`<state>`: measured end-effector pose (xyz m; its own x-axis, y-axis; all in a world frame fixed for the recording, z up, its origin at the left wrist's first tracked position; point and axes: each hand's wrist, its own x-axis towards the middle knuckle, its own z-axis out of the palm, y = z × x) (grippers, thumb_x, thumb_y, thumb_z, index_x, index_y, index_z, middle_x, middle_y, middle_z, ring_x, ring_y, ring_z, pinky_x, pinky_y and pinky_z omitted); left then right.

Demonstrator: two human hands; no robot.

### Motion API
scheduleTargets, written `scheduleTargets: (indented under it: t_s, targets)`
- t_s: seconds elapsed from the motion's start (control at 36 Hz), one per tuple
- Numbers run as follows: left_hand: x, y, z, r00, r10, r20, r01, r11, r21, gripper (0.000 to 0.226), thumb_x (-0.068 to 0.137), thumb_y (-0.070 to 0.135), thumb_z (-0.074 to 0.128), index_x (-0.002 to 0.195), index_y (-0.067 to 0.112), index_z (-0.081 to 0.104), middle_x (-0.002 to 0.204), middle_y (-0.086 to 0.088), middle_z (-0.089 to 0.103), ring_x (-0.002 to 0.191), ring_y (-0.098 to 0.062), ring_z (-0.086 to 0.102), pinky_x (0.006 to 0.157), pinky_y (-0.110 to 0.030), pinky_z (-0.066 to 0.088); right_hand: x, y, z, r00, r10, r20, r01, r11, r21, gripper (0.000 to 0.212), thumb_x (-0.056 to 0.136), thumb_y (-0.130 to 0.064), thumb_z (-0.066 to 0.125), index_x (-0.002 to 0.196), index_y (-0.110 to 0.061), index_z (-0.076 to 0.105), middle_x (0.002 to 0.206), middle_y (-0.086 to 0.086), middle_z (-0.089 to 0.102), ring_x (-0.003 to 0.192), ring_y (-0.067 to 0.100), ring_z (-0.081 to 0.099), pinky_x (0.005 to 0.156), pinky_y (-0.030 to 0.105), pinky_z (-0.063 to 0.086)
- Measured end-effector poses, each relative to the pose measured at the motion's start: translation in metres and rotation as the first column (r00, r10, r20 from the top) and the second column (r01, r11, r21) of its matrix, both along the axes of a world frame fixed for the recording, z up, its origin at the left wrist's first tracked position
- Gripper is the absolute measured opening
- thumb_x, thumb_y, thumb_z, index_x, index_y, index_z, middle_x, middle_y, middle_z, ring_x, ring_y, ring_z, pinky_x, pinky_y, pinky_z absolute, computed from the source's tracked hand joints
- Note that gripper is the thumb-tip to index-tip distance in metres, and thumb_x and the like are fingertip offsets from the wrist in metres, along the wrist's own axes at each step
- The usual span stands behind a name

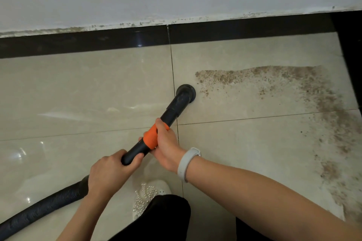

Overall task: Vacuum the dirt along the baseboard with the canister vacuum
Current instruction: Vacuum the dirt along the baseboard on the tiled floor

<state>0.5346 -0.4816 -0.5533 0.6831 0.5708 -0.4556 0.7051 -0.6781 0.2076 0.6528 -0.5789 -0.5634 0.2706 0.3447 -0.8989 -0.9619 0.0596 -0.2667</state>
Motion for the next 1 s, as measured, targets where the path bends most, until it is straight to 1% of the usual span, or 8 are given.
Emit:
scheduleTargets:
  t_s: [0.14,0.28,0.39,0.58,0.72,0.81,0.89,1.0]
  targets:
    - [-0.023,0.008,-0.001,0.998,-0.060,-0.027,0.060,0.998,0.004,0.041,0.084,0.059,0.058,0.068,0.022,0.056,0.055,0.001,0.058,0.061,-0.026,0.058,0.054,-0.031,0.035,-0.023,-0.001,0.005,0.996,-0.044,-0.077,0.042,0.999,-0.021,0.028,0.099,-0.034,0.050,0.108,-0.008,0.044,0.083,0.011,0.057,0.073,0.023,0.064,0.070,0.034,0.055]
    - [-0.030,0.010,-0.003,0.996,-0.083,0.008,0.083,0.996,-0.017,0.050,0.079,0.070,0.049,0.062,0.023,0.051,0.053,0.000,0.055,0.060,-0.030,0.057,0.055,-0.032,0.034,-0.027,-0.001,0.009,0.992,-0.063,-0.107,0.060,0.998,-0.027,0.022,0.099,-0.029,0.049,0.094,-0.009,0.045,0.071,0.008,0.055,0.066,0.022,0.061,0.078,0.039,0.055]
    - [-0.033,0.010,-0.001,0.994,-0.106,0.023,0.106,0.994,0.007,0.066,0.059,0.081,0.022,0.062,0.022,0.052,0.050,0.003,0.053,0.056,-0.025,0.053,0.053,-0.030,0.033,-0.029,-0.001,0.011,0.990,-0.076,-0.121,0.072,0.997,-0.037,0.021,0.098,-0.027,0.048,0.089,-0.010,0.042,0.065,0.007,0.052,0.054,0.018,0.059,0.082,0.040,0.056]
    - [-0.036,0.011,0.007,0.987,-0.162,-0.014,0.162,0.987,0.004,0.067,0.056,0.081,0.018,0.060,0.021,0.048,0.050,0.004,0.051,0.058,-0.025,0.050,0.055,-0.031,0.033,-0.033,-0.008,0.016,0.981,-0.090,-0.173,0.088,0.996,-0.020,0.020,0.098,-0.027,0.047,0.088,-0.009,0.044,0.076,0.011,0.053,0.073,0.025,0.062,0.084,0.040,0.054]
    - [-0.022,0.012,0.006,0.990,-0.141,0.005,0.141,0.990,0.015,0.067,0.056,0.082,0.017,0.058,0.021,0.045,0.052,0.003,0.053,0.060,-0.027,0.053,0.054,-0.031,0.031,-0.019,-0.001,0.016,0.992,-0.057,-0.116,0.054,0.998,-0.029,0.022,0.098,-0.025,0.046,0.083,-0.009,0.044,0.072,0.010,0.052,0.073,0.026,0.060,0.085,0.043,0.054]
    - [-0.006,0.011,0.005,0.992,-0.124,0.033,0.122,0.992,0.033,0.071,0.055,0.082,0.015,0.061,0.021,0.049,0.055,0.002,0.055,0.062,-0.026,0.054,0.054,-0.031,0.031,-0.001,0.005,0.015,0.997,-0.042,-0.068,0.040,0.999,-0.029,0.024,0.097,-0.023,0.046,0.078,-0.009,0.043,0.066,0.008,0.049,0.061,0.023,0.057,0.087,0.045,0.053]
    - [0.011,0.012,0.004,0.993,-0.117,0.031,0.115,0.991,0.064,0.072,0.055,0.082,0.013,0.064,0.021,0.050,0.060,0.000,0.057,0.066,-0.029,0.055,0.057,-0.031,0.033,0.018,0.008,0.015,0.999,-0.022,-0.024,0.022,0.999,-0.025,0.024,0.097,-0.023,0.046,0.077,-0.010,0.042,0.065,0.008,0.049,0.061,0.024,0.056,0.090,0.046,0.053]
    - [0.033,0.014,0.002,0.995,-0.093,0.031,0.091,0.994,0.052,0.063,0.065,0.080,0.023,0.062,0.021,0.047,0.061,-0.001,0.057,0.068,-0.031,0.056,0.060,-0.033,0.037,0.036,0.013,0.018,0.999,-0.001,0.036,0.003,0.999,-0.042,0.024,0.098,-0.026,0.047,0.081,-0.010,0.042,0.067,0.009,0.052,0.060,0.023,0.059,0.085,0.044,0.053]
